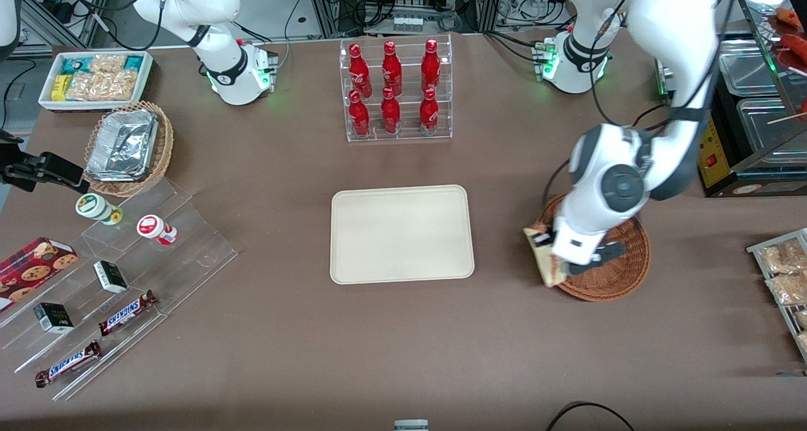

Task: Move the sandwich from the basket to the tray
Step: 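Lift the sandwich with the left gripper and carry it over the tray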

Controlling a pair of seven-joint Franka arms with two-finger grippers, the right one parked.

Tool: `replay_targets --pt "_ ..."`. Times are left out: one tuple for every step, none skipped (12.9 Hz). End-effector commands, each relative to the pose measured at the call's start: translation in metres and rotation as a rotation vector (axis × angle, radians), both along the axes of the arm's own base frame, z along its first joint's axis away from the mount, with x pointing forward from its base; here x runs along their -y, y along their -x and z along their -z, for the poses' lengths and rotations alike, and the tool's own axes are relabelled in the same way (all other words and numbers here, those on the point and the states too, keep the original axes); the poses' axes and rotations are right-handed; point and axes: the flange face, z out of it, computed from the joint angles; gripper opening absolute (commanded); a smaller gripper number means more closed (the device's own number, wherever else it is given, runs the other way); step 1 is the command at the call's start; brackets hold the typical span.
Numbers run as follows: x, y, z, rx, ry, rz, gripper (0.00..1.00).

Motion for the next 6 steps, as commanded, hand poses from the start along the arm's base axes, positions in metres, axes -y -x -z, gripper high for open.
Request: replay_targets --pt "0.057 -0.004 0.000 -0.018 -0.013 0.081 0.00" --pt "0.082 0.000 -0.001 -0.015 -0.010 0.107 0.00" --pt "0.107 0.004 -0.001 -0.005 -0.007 0.119 0.00" --pt "0.132 0.009 -0.002 0.006 -0.005 0.122 0.00" --pt "0.163 0.018 0.004 0.002 -0.010 0.123 0.00" --pt "0.191 0.026 0.011 -0.005 -0.015 0.121 0.00"
